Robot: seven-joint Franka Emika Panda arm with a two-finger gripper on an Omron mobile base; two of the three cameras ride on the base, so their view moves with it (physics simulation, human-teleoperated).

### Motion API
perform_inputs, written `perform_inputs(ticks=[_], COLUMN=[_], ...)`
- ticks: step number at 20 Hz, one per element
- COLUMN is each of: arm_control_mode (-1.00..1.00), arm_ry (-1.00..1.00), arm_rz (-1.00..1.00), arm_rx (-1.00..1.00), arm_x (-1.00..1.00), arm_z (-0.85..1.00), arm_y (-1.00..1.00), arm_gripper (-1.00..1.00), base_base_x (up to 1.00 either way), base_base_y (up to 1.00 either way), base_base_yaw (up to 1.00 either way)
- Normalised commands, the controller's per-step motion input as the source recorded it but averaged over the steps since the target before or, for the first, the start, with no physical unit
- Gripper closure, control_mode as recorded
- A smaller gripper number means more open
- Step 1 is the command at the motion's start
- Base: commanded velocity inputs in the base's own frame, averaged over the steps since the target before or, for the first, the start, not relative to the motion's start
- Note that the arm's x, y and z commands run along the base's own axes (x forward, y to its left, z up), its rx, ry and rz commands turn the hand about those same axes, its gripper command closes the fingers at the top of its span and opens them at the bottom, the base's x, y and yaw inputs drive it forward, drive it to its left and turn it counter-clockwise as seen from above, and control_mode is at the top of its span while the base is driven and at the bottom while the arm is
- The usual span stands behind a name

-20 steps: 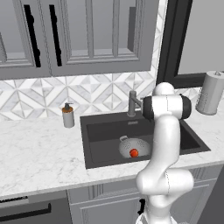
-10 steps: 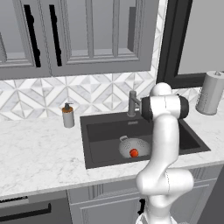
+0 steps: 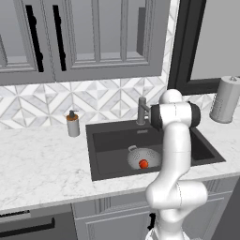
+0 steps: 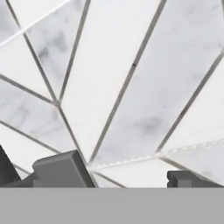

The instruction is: Put the colander in the sink, put the apple in the colander, and turn on the sink faucet and pour water over the colander.

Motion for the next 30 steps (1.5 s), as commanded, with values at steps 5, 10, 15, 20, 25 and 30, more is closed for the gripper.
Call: perform_inputs(ticks=[5,10,15,20,25,30], arm_control_mode=[-1.00,-1.00,-1.00,-1.00,-1.00,-1.00], arm_ry=[0.00,0.00,0.00,0.00,0.00,0.00], arm_rz=[0.00,0.00,0.00,0.00,0.00,0.00], arm_rx=[0.00,0.00,0.00,0.00,0.01,0.03], arm_x=[0.00,0.00,0.00,0.00,0.00,0.04], arm_z=[0.00,0.00,0.00,0.00,0.00,0.00], arm_y=[-0.01,-0.24,-0.25,-0.30,-0.67,-0.90], arm_gripper=[-1.00,-1.00,-1.00,-1.00,-1.00,-1.00], base_base_x=[0.00,0.00,0.00,0.00,0.00,0.00], base_base_y=[0.00,0.00,0.00,0.00,0.00,0.00], base_base_yaw=[0.00,0.00,0.00,0.00,0.00,0.00])
